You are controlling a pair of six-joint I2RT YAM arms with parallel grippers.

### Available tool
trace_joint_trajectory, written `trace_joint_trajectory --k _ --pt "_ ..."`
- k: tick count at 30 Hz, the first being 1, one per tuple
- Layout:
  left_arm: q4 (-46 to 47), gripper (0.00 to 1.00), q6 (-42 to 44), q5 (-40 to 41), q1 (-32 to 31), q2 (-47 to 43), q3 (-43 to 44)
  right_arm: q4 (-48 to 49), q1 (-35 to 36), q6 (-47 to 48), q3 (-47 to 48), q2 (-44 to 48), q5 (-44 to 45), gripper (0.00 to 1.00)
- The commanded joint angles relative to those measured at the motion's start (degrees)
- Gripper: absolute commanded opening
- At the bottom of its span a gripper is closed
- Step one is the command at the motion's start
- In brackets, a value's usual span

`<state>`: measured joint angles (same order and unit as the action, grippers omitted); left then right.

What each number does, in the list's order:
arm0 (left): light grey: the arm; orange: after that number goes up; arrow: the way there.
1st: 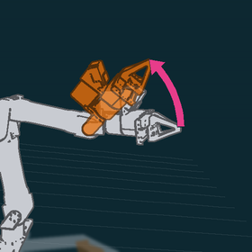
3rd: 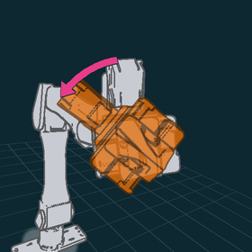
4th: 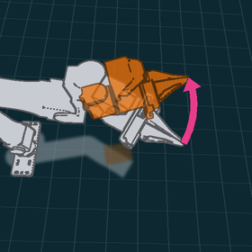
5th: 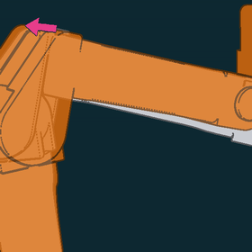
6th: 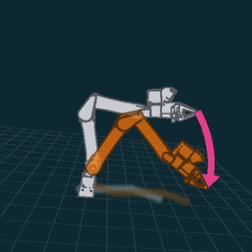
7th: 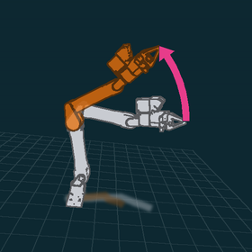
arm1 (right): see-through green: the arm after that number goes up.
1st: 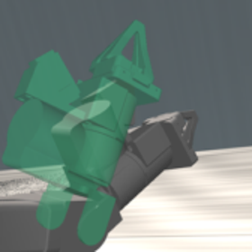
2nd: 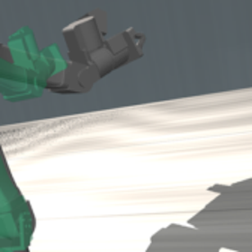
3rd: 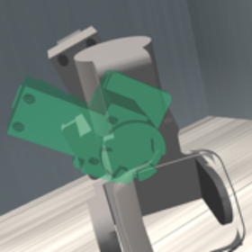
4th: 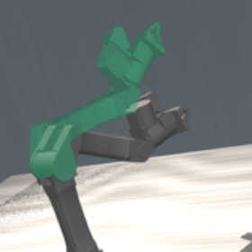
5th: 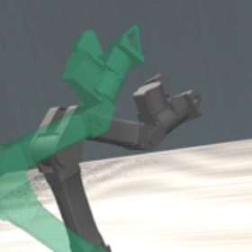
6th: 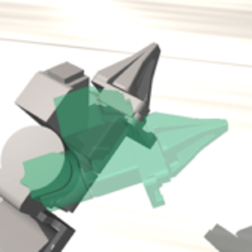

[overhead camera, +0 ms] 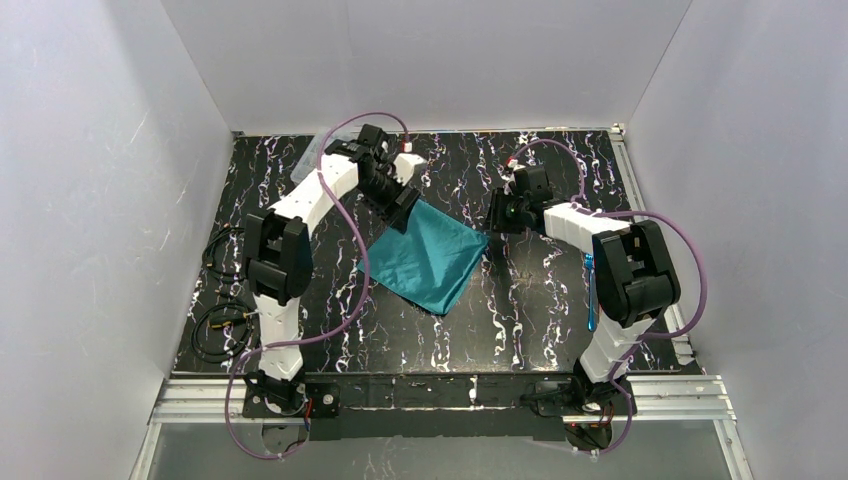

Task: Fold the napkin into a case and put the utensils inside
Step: Smooth out the lower triangle-folded napkin at the center of the board.

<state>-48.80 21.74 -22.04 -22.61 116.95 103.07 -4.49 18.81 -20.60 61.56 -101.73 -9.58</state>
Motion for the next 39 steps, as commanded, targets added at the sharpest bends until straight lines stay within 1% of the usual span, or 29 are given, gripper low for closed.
trace_joint_trajectory --k 1,3,5,11,14,17,22,26,32,36,39 --pt "-5.26 0.73 3.41 -6.61 -1.04 -3.01 -5.51 -2.59 -0.10 1.77 2.41 1.92 0.98 0.39" --pt "-4.86 0.71 4.69 -8.81 -2.15 -5.44 -8.59 -2.03 -0.11 0.38 1.16 2.44 -0.13 0.37" --pt "-3.76 0.69 6.19 -10.22 -3.71 -8.05 -11.72 -1.59 -0.10 -1.42 -0.50 2.92 -1.06 0.38" --pt "-3.32 0.67 10.23 -8.96 -11.81 -11.04 -17.39 2.01 -0.11 -5.51 -4.04 3.12 -3.34 0.39" --pt "-2.69 0.65 9.18 -8.21 -15.76 -10.67 -19.21 2.38 -0.09 -6.02 -4.17 2.71 -3.64 0.38" --pt "-0.35 0.61 5.94 -8.09 -18.43 -9.71 -20.06 2.63 -0.06 -5.99 -3.94 2.12 -3.28 0.32" --pt "6.57 0.50 0.16 -5.23 -22.17 -9.28 -21.90 2.89 -0.17 -5.74 -3.00 0.92 -1.95 0.22" --pt "9.22 0.42 -1.48 -5.06 -24.11 -7.95 -21.35 2.23 -0.09 -5.13 -1.57 -0.42 -1.18 0.14" --pt "10.49 0.39 -2.10 -5.18 -25.77 -4.18 -20.73 1.64 -0.41 -4.27 -0.12 -1.84 -0.68 0.07" --pt "11.42 0.37 -2.98 -5.27 -26.31 -2.82 -20.37 1.61 -0.76 -4.13 0.13 -2.06 -0.77 0.04" --pt "13.40 0.31 -3.33 -3.81 -26.94 -2.55 -20.52 1.59 -0.97 -3.89 0.31 -2.44 -0.86 0.02"
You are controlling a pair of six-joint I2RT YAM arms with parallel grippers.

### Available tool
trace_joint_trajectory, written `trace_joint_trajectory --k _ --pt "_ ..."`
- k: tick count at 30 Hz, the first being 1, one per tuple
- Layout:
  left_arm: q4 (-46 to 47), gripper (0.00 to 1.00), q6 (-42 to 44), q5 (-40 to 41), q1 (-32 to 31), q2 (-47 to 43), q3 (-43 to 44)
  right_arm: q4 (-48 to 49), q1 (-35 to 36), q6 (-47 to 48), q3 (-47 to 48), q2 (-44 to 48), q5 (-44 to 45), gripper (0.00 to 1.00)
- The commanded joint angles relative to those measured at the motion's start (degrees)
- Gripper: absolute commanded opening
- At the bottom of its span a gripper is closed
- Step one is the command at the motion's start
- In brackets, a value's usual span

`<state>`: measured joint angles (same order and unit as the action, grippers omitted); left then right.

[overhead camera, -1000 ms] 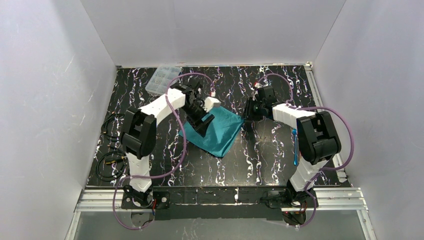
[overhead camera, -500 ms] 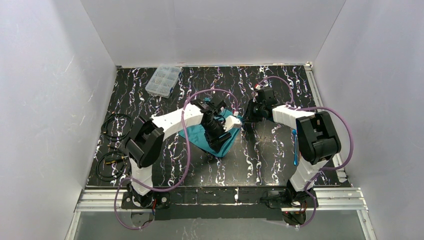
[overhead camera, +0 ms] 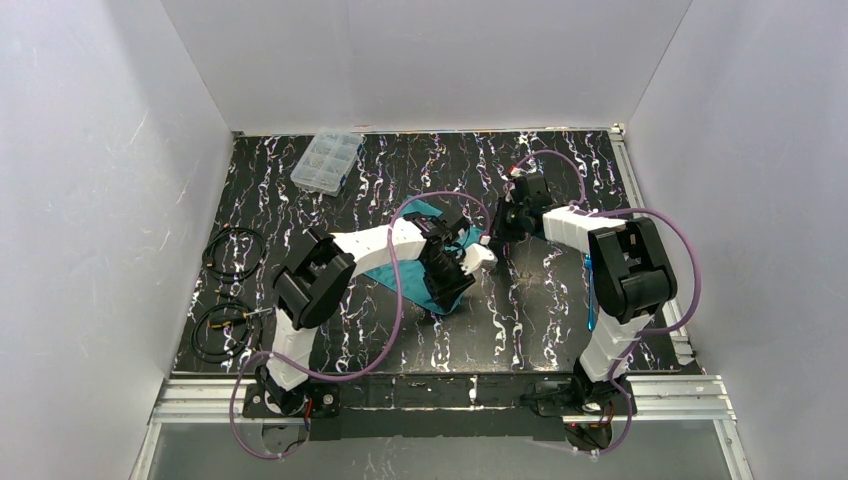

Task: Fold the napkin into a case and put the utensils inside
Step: Smooth out the lower triangle-folded napkin at the center of the board, then pick up the lower triangle-folded napkin from the center of the board.

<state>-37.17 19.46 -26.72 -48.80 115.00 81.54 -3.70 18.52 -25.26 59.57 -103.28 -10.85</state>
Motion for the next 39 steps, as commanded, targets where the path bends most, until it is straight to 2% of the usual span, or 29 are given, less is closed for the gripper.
trace_joint_trajectory --k 1,4,12,16,18,20,22,27,28,29,30,32,34,35,37,39 --pt "2.44 0.28 -1.24 1.09 -0.82 -0.44 0.95 0.80 -0.81 0.80 2.50 -1.05 0.33 0.01" --pt "3.32 0.24 -0.91 1.15 -1.48 0.38 1.33 0.71 -1.05 1.14 2.91 -1.60 -0.17 0.01" --pt "5.52 0.24 0.46 2.93 -4.11 2.16 1.37 -0.27 -1.71 2.57 5.43 -3.52 -1.38 0.01" --pt "5.84 0.31 -0.99 5.51 -4.12 3.56 3.43 -1.01 -1.80 3.43 7.08 -4.73 -2.10 0.02" --pt "4.91 0.34 -1.10 6.05 -4.13 3.82 5.03 -1.97 -1.80 4.17 8.27 -5.20 -2.17 0.06" --pt "2.60 0.37 -0.20 6.18 -4.14 3.86 7.10 -3.87 -1.80 5.08 9.80 -5.26 -1.55 0.15" --pt "-0.54 0.41 0.59 6.99 -4.00 3.13 9.39 -4.97 -1.82 5.98 10.92 -4.19 -0.99 0.28" --pt "-4.49 0.64 2.01 9.60 -2.41 -2.44 12.57 -5.78 -1.82 7.50 11.18 0.83 0.32 0.47" --pt "-5.16 0.67 2.57 10.25 -1.94 -3.85 12.95 -6.08 -1.81 7.81 11.03 1.84 0.60 0.55" --pt "-5.95 0.68 3.07 10.84 -1.47 -5.41 13.43 -6.49 -1.82 7.97 10.95 2.85 0.89 0.68" --pt "-6.67 0.70 3.60 11.86 -0.87 -6.96 13.75 -6.90 -1.82 8.11 10.80 3.94 1.18 0.94" --pt "-7.87 0.73 4.84 13.22 0.04 -10.39 14.02 -7.65 -1.76 8.32 10.30 6.21 1.67 0.99" --pt "-8.33 0.94 5.44 13.41 2.10 -14.10 13.25 -8.77 -1.40 9.28 9.54 9.25 3.45 0.99" --pt "-8.27 0.98 5.40 12.27 3.66 -16.26 12.70 -9.48 -0.57 10.56 9.10 11.34 5.86 0.99" --pt "-7.57 0.99 3.52 6.57 8.90 -20.42 11.62 -9.62 3.68 15.22 7.79 17.03 13.56 0.99" --pt "-6.01 0.99 1.22 2.65 14.99 -23.83 10.14 -5.74 6.90 17.84 4.44 22.86 14.95 0.99"
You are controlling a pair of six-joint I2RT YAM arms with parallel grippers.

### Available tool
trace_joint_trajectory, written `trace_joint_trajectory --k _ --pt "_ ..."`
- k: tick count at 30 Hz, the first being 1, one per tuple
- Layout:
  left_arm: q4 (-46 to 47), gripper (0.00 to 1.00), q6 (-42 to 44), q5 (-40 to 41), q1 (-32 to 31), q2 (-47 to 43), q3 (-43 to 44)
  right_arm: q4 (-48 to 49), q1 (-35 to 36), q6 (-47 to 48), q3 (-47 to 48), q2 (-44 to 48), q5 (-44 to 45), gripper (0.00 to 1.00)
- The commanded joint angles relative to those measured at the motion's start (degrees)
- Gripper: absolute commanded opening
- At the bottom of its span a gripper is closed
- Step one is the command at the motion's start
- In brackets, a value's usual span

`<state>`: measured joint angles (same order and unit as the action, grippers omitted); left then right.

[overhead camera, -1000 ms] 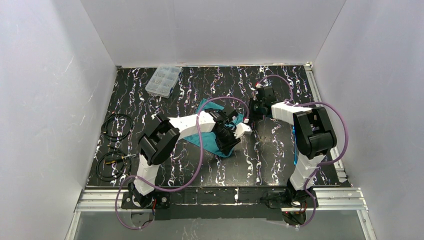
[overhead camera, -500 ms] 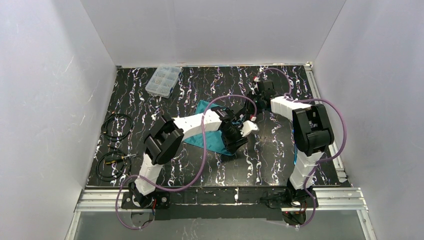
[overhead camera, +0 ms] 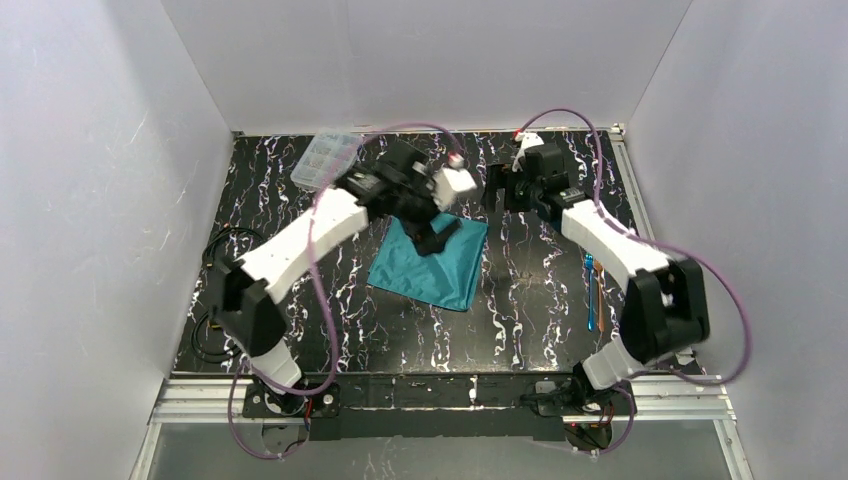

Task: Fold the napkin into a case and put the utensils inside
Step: Pick up the lower triangle-folded napkin from the center of the board.

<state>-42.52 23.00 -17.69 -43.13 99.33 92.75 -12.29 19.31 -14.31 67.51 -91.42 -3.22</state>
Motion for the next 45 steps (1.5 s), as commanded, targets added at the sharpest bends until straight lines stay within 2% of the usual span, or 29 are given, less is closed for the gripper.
trace_joint_trajectory --k 1,2,4,6,9,10,13,15,18,25,30,34,39,45 --pt "-0.06 0.98 -3.04 -6.49 11.41 -9.24 -1.88 6.61 6.10 4.80 -6.53 13.72 7.65 0.99" --pt "-0.08 0.98 -1.20 -7.08 13.14 -10.11 -2.90 8.93 6.00 1.92 -9.04 15.80 8.54 0.99" --pt "-1.21 0.98 5.33 -8.18 15.01 -10.93 -6.22 11.05 5.85 3.85 -11.94 18.68 1.59 0.99" --pt "-2.31 0.89 12.08 -9.39 16.11 -11.40 -10.80 7.75 8.70 6.55 -10.18 19.12 -0.94 0.99" --pt "-2.16 0.71 20.89 -9.65 16.20 -11.89 -18.91 -0.98 20.08 18.27 -8.71 19.02 11.89 0.99" --pt "-1.81 0.66 23.85 -9.55 16.22 -11.74 -20.69 -1.81 22.90 21.91 -9.83 19.59 12.82 0.99" --pt "0.42 0.62 28.53 -8.24 16.24 -10.55 -23.98 -1.13 27.27 33.76 -16.58 24.60 8.05 0.99" --pt "1.92 0.59 31.94 -7.80 16.24 -9.61 -25.50 -0.22 28.38 38.51 -20.40 28.65 7.22 0.99" --pt "6.46 0.59 35.62 -8.21 16.62 -9.76 -29.18 0.56 28.47 42.68 -24.49 32.76 6.67 0.99" --pt "26.13 0.79 42.24 -9.00 17.65 -12.32 -40.88 2.40 30.20 45.95 -30.29 30.94 5.81 0.99" --pt "23.24 0.79 47.65 -8.48 18.73 -7.07 -38.69 2.05 30.35 47.97 -30.61 26.72 3.60 0.99" --pt "20.74 0.76 51.97 -8.29 19.50 -4.65 -37.28 3.69 30.39 48.06 -31.36 24.17 -0.38 0.99" --pt "20.34 0.70 54.36 -7.95 20.13 -5.13 -38.33 4.32 30.78 49.28 -31.53 21.17 -4.15 0.99" --pt "22.41 0.69 56.91 -9.29 20.68 -6.41 -39.92 7.80 31.79 49.89 -32.79 19.78 -4.87 0.99"
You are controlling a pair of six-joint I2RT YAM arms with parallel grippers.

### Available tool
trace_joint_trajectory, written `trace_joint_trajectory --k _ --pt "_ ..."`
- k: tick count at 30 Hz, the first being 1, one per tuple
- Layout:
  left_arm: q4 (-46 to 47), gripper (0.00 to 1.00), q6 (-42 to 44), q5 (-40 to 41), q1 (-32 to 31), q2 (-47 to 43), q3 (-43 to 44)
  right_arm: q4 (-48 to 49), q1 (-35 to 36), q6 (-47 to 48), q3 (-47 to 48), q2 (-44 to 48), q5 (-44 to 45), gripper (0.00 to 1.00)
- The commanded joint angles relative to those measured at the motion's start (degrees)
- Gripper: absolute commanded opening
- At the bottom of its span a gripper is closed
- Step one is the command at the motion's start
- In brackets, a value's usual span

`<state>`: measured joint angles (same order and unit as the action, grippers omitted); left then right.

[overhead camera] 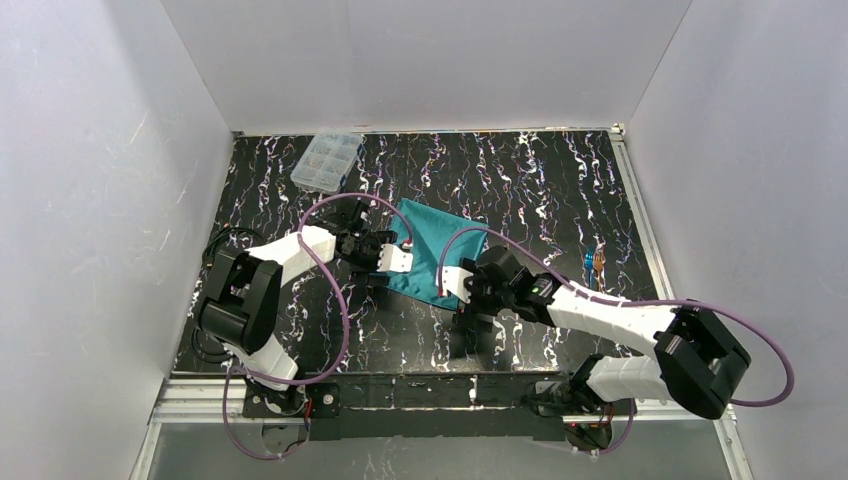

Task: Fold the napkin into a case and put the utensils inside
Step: Pick up the lower triangle-folded napkin from the center of the board.

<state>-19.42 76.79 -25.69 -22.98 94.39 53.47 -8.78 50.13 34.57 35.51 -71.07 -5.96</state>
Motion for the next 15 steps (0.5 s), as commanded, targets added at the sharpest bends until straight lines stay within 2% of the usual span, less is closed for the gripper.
trace_joint_trajectory --k 1,9,15 --pt "-1.05 0.69 2.65 -1.66 0.49 -1.49 -0.17 4.96 1.28 0.61 -0.97 -0.70 -2.48 0.99" --pt "-7.21 0.72 3.31 -4.48 0.50 -3.63 1.82 8.33 2.12 -1.67 -0.12 -5.96 -1.32 0.98" --pt "-11.93 0.73 6.20 -6.69 1.84 -5.31 2.50 7.95 2.10 -2.87 0.51 -8.93 0.75 0.90"
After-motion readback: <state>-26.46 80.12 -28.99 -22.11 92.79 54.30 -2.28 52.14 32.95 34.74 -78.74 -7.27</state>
